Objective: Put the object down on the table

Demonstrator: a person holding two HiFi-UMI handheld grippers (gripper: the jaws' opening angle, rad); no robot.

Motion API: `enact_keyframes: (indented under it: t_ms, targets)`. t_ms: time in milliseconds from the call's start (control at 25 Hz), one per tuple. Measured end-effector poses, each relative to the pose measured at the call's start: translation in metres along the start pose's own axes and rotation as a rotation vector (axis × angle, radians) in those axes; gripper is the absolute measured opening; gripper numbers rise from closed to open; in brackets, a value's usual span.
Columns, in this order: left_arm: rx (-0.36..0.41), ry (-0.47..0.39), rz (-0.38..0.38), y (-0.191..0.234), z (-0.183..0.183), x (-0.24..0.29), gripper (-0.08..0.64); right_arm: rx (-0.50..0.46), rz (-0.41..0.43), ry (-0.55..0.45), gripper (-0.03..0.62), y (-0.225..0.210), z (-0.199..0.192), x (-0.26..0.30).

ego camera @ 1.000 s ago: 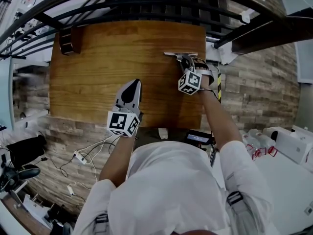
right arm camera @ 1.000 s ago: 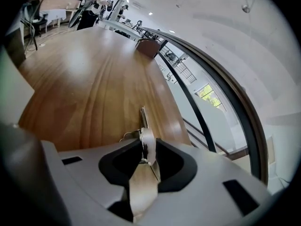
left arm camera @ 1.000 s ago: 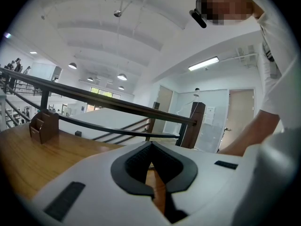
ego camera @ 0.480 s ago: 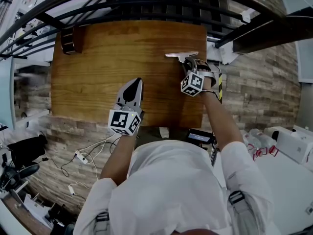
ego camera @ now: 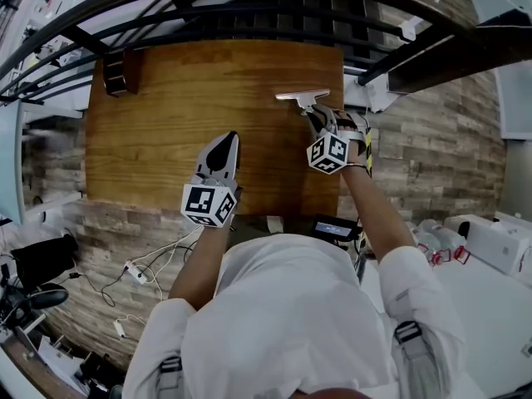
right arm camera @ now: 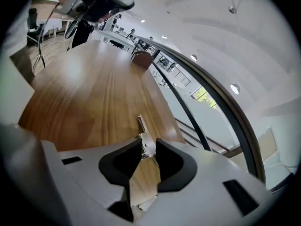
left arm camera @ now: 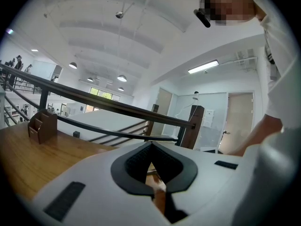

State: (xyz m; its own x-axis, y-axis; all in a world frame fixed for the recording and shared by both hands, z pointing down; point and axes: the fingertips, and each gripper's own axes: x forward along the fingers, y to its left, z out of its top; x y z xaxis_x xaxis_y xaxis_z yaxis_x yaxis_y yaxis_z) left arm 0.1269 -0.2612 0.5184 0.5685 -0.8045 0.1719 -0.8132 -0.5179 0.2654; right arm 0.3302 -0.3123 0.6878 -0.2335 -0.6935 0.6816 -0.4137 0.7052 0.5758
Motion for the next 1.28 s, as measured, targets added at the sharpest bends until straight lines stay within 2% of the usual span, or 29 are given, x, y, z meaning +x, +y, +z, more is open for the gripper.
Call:
enact_keyframes:
  t_ms: [200, 480, 800, 1000, 1160, 1280]
  targets:
    - [0.017, -0.012, -0.002, 0.001, 0.012, -0.004, 0.015, 0.156, -0.044, -0.163, 0.048, -0.023, 0.035, -0.057]
    - [0.053, -0.044, 0.010, 0.001, 0.032, -0.010, 0.015, 0.560, -0.093, -0.432, 0.032, -0.079, 0.094, -0.142]
    - [0.092, -0.093, 0.041, -0.005, 0.057, -0.025, 0.015, 0.875, -0.215, -0.652, 0.029, -0.127, 0.103, -0.231]
    - [0.103, -0.131, 0.036, -0.016, 0.085, -0.033, 0.015, 0.968, -0.289, -0.696, 0.029, -0.136, 0.088, -0.277]
    - [0.113, -0.159, 0.017, -0.021, 0.099, -0.040, 0.015, 1.004, -0.252, -0.705, 0.028, -0.123, 0.081, -0.280]
    - [0.111, -0.147, 0.006, -0.027, 0.093, -0.043, 0.015, 1.011, -0.210, -0.665, 0.026, -0.098, 0.070, -0.272]
